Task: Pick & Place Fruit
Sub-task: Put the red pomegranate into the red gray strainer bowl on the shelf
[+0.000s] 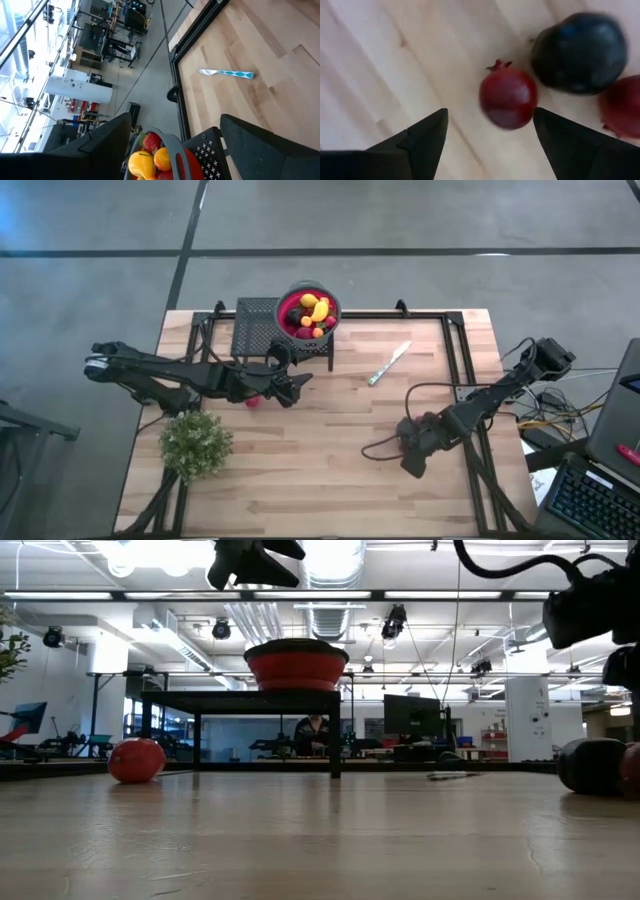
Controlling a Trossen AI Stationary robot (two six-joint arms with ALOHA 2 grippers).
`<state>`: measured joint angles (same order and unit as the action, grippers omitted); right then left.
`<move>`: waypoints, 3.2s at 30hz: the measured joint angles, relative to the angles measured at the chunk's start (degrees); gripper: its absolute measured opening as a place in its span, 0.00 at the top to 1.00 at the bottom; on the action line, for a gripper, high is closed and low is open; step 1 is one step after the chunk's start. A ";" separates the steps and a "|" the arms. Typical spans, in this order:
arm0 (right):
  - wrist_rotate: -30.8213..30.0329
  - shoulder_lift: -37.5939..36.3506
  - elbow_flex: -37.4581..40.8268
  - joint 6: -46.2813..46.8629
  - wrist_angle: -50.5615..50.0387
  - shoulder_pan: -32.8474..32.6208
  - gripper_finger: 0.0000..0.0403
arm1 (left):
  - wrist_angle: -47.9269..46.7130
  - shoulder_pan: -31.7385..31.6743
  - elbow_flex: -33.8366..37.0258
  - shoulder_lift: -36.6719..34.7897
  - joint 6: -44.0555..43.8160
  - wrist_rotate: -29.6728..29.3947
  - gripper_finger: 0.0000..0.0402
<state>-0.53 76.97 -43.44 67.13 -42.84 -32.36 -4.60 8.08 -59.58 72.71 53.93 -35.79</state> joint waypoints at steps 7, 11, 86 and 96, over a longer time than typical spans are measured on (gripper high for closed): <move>-4.07 0.00 3.12 1.44 1.31 0.00 0.31 | 0.09 0.00 0.01 0.00 0.00 0.00 0.22; -4.01 0.00 5.88 2.17 5.89 0.00 0.29 | 0.09 0.00 0.01 0.00 -0.02 -0.01 0.22; 9.89 -0.72 11.19 -29.37 73.43 25.94 0.46 | 0.37 -0.09 0.01 0.00 0.96 0.25 0.22; 9.73 -0.72 11.19 -36.26 84.47 30.42 0.47 | 4.26 -0.11 0.51 0.01 1.83 6.53 0.22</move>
<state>9.20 76.25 -32.25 30.88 41.64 -1.93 -0.34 7.97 -59.07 72.72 55.76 -29.26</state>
